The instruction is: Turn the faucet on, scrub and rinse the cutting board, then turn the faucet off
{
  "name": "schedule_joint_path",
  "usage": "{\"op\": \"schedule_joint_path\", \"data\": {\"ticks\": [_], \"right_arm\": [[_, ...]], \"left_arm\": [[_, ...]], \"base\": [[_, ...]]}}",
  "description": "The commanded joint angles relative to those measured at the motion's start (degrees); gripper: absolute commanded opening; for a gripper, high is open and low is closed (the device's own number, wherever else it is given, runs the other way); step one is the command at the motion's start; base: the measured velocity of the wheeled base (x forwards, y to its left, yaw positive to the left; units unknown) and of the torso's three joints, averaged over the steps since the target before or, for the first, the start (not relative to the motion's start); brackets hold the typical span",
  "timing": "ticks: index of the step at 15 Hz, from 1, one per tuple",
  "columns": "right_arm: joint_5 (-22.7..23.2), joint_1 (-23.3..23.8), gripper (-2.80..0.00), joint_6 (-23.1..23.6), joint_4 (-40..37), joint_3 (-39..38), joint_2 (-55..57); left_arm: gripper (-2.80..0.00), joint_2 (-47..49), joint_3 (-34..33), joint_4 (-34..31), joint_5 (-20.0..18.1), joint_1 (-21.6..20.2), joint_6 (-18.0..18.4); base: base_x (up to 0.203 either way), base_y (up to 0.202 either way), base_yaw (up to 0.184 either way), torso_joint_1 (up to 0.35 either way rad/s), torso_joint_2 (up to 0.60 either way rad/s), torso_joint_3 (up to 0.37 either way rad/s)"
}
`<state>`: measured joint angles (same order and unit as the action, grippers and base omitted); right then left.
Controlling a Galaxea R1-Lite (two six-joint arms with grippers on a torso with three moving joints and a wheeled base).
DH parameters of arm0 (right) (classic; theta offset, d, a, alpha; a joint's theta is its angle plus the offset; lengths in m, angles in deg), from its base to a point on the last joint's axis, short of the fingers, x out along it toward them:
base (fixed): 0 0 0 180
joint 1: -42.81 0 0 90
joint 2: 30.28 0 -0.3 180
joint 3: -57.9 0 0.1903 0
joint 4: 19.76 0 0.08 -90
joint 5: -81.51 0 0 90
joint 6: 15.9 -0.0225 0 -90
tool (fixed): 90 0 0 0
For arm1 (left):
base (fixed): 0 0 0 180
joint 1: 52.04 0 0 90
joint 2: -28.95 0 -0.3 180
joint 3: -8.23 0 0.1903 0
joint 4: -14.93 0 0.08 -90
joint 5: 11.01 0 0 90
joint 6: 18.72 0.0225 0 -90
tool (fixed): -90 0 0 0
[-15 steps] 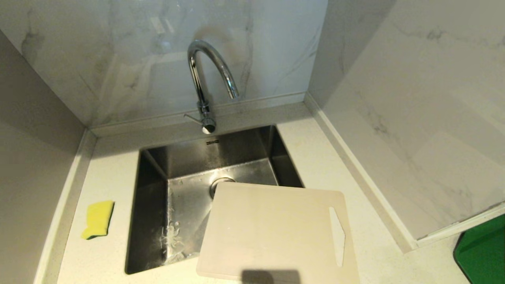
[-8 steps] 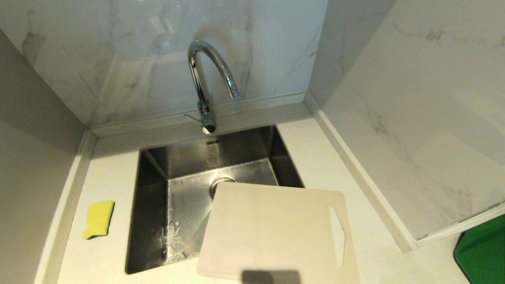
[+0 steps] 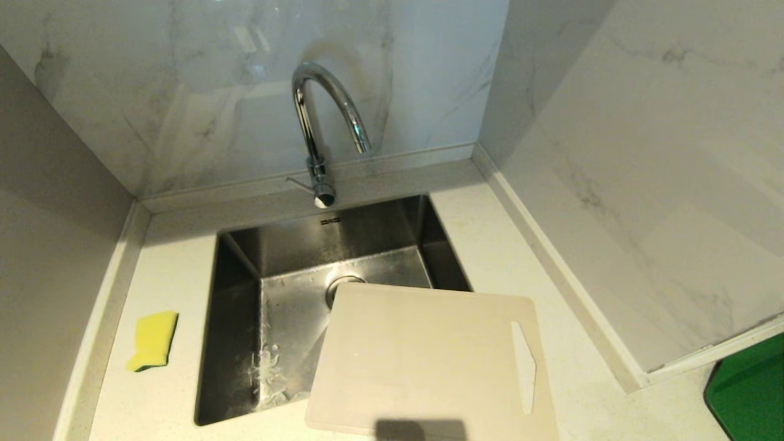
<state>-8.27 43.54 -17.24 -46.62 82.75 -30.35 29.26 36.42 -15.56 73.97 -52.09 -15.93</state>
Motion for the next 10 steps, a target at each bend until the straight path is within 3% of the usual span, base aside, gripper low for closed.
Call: {"op": "schedule_joint_path", "data": {"ticks": [1,4,8,10], "right_arm": [[0.04,0.04,-2.8,-0.02,-0.02,0.01,-0.01],[0.04,-0.03,-2.8,0.02,-0.02,0.01,-0.01],[0.04,0.04,-2.8,0.0,-0.02,0.01,-0.01],[0.04,-0.03,-2.8,-0.06,-0.02,0.01,-0.01]], "left_arm": [[-2.8,-0.31,-0.44,0.52,0.66,-0.03,0.11],[-2.8,-0.31,-2.96,1.76,5.18,-0.01,-0.16],[-2.8,-0.31,-3.65,4.66,4.96,0.02,-0.68],[-2.8,-0.31,-3.62,4.75,5.27,-0.04,-2.63]], "base": [[0.0,0.0,0.0,0.0,0.0,0.0],[0.0,0.0,0.0,0.0,0.0,0.0],[0.0,0.0,0.0,0.0,0.0,0.0],[0.0,0.0,0.0,0.0,0.0,0.0]]}}
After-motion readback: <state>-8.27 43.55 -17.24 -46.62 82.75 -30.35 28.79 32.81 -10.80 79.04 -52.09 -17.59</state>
